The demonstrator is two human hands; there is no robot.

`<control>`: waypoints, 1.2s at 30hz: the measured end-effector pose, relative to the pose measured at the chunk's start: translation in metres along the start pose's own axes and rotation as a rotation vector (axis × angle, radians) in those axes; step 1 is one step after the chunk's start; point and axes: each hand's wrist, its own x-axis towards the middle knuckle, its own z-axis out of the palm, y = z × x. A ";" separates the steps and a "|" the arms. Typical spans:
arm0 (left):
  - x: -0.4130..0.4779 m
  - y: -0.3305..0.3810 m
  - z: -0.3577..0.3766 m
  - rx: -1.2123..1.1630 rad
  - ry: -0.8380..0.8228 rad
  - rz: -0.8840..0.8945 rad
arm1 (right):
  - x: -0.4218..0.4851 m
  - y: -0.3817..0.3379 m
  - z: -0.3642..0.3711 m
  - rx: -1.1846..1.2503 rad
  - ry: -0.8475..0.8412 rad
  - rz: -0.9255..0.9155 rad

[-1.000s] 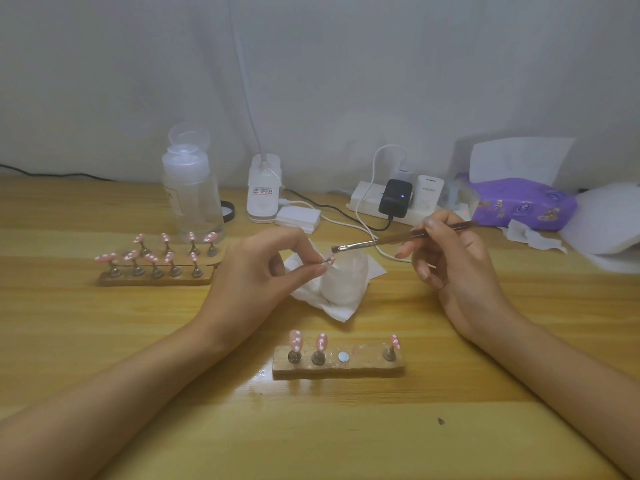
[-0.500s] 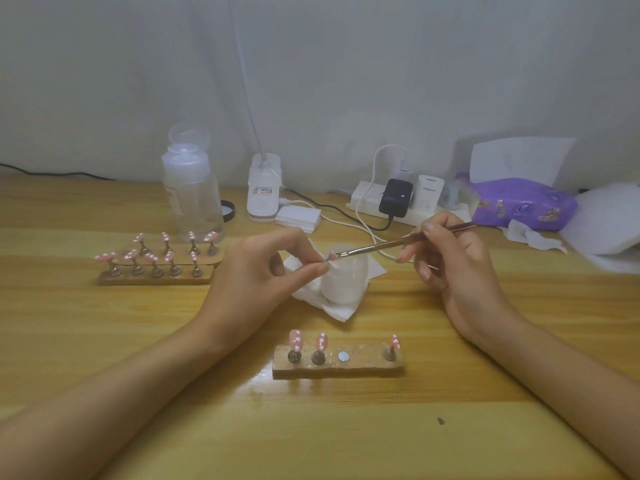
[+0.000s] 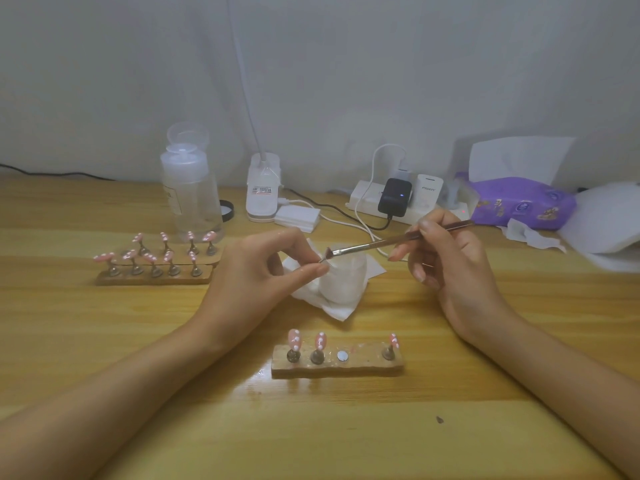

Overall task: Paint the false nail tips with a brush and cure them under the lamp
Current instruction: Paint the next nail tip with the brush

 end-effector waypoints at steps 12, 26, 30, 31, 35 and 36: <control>0.001 0.001 0.000 -0.006 -0.002 0.008 | 0.001 0.002 -0.001 -0.014 -0.014 -0.028; 0.000 0.000 0.000 0.015 -0.002 0.015 | 0.008 -0.002 -0.014 0.096 0.209 -0.046; 0.000 0.001 0.000 0.014 -0.003 0.019 | 0.013 -0.003 -0.018 0.095 0.273 -0.023; 0.000 0.001 0.000 0.010 -0.003 0.015 | 0.013 -0.004 -0.019 0.133 0.271 -0.031; 0.000 0.001 0.000 -0.001 -0.014 0.008 | 0.011 -0.005 -0.016 0.181 0.137 -0.125; 0.000 0.001 0.000 0.000 -0.015 0.010 | 0.009 -0.005 -0.015 0.147 0.098 -0.152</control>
